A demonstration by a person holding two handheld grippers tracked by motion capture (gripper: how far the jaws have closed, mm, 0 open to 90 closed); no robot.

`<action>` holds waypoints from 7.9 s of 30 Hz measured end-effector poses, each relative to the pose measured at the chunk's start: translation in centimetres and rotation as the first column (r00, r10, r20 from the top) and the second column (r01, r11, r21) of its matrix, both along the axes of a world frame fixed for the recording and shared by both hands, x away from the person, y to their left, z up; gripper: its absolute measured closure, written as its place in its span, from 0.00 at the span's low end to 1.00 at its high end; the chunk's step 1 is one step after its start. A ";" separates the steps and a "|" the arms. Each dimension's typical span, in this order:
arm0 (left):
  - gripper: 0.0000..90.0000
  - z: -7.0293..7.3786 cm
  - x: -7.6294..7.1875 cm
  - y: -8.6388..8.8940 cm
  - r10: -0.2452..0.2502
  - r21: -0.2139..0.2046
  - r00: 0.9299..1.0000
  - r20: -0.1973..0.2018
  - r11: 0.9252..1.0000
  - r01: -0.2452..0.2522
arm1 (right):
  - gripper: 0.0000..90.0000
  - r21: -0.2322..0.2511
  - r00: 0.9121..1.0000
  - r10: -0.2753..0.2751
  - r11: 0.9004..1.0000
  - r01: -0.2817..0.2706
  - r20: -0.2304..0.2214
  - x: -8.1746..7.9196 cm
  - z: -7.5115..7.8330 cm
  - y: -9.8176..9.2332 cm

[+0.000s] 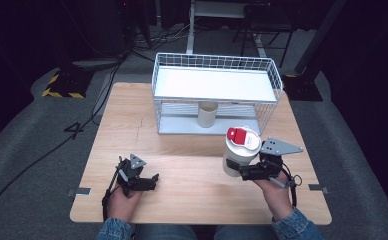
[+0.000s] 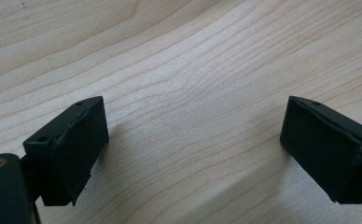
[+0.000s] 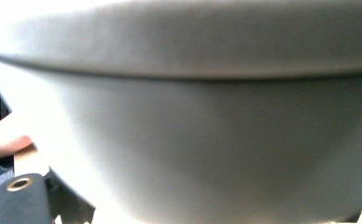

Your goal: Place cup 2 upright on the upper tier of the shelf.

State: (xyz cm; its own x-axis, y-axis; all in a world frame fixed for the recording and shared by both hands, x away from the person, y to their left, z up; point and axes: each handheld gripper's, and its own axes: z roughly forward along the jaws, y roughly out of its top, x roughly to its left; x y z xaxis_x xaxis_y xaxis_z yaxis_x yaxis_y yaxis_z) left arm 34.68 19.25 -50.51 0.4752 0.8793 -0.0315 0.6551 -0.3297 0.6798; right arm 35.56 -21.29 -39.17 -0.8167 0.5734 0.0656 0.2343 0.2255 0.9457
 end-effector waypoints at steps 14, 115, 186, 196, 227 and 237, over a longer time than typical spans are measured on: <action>0.09 0.0 0.0 0.0 0.004 -0.002 1.000 0.003 1.000 -0.004 | 0.15 0.008 0.999 -0.020 1.000 0.020 0.033 1.5 3.4 -0.4; 0.10 0.0 0.2 -0.2 0.028 0.003 1.000 0.005 1.000 -0.028 | 0.15 0.084 0.953 -0.296 0.953 0.290 0.069 21.9 10.1 3.5; 0.10 0.0 -0.2 -0.2 0.036 -0.002 0.999 0.004 0.999 -0.036 | 0.04 -0.055 0.979 -0.190 0.979 0.195 0.077 10.3 11.8 -0.7; 0.10 0.0 -0.2 -0.2 0.036 -0.002 0.999 0.003 0.999 -0.036 | 0.04 -0.081 0.982 -0.179 0.979 0.184 0.066 8.9 10.9 -1.9; 0.10 0.0 0.1 -0.4 0.029 -0.001 1.000 0.002 1.000 -0.029 | 0.17 -0.188 0.978 -0.207 0.962 0.200 -0.018 4.5 6.2 -7.2; 0.10 0.0 0.1 -0.3 0.027 -0.001 1.000 -0.001 1.000 -0.027 | 0.17 -0.253 0.975 -0.217 0.947 0.197 -0.053 3.2 3.2 -7.9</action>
